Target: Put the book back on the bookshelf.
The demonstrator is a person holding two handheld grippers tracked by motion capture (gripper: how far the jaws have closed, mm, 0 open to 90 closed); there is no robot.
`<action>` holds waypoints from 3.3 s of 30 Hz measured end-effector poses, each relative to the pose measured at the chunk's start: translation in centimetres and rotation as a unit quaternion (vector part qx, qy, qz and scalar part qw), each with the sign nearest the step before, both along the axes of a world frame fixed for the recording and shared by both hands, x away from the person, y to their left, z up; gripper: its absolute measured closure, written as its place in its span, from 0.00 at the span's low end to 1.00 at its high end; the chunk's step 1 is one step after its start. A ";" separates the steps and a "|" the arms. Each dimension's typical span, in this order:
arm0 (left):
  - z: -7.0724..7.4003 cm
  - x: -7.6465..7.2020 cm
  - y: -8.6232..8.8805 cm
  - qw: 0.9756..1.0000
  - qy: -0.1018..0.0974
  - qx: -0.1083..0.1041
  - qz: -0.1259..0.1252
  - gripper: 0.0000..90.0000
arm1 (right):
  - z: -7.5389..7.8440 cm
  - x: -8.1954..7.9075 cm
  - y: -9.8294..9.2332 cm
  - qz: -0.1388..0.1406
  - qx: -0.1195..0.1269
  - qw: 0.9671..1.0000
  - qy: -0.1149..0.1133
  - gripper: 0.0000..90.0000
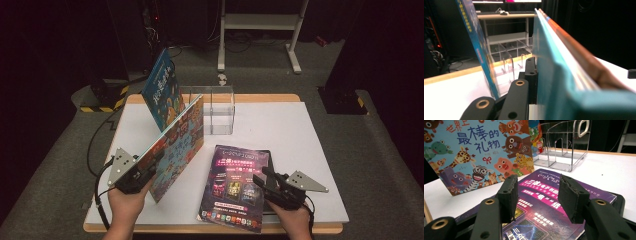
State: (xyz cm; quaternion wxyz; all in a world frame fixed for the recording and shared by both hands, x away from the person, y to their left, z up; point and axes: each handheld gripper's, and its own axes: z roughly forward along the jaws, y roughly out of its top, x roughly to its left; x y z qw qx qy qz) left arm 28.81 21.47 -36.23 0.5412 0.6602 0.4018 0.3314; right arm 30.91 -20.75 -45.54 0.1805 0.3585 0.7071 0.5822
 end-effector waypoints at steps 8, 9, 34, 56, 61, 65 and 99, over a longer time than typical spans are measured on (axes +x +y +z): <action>2.2 1.3 0.5 1.000 0.001 -0.013 -0.003 0.90 | 0.1 -0.1 -0.2 0.001 0.005 1.000 -0.001 0.56; 2.4 1.3 0.8 1.000 -0.001 -0.016 0.000 0.90 | 0.1 -0.1 -0.3 0.000 0.006 1.000 0.000 0.56; 2.9 5.5 -0.1 0.993 -0.042 -0.024 0.111 0.90 | 0.3 -0.2 -0.5 0.002 0.014 1.000 -0.003 0.56; 0.8 12.8 -3.1 0.984 -0.062 -0.017 0.168 0.90 | 0.3 -0.2 -0.7 0.006 0.021 1.000 -0.003 0.56; -0.3 13.1 -3.5 0.983 -0.066 -0.022 0.169 0.90 | 0.3 -0.2 -0.7 0.009 0.021 1.000 -0.003 0.56; -0.9 12.6 -3.8 0.983 -0.071 -0.021 0.166 0.89 | 0.2 -0.2 -0.6 0.010 0.021 1.000 -0.001 0.56; -4.0 8.9 -1.1 0.986 -0.033 -0.025 0.160 0.88 | -0.3 -0.5 0.4 0.021 0.006 1.000 0.005 0.56</action>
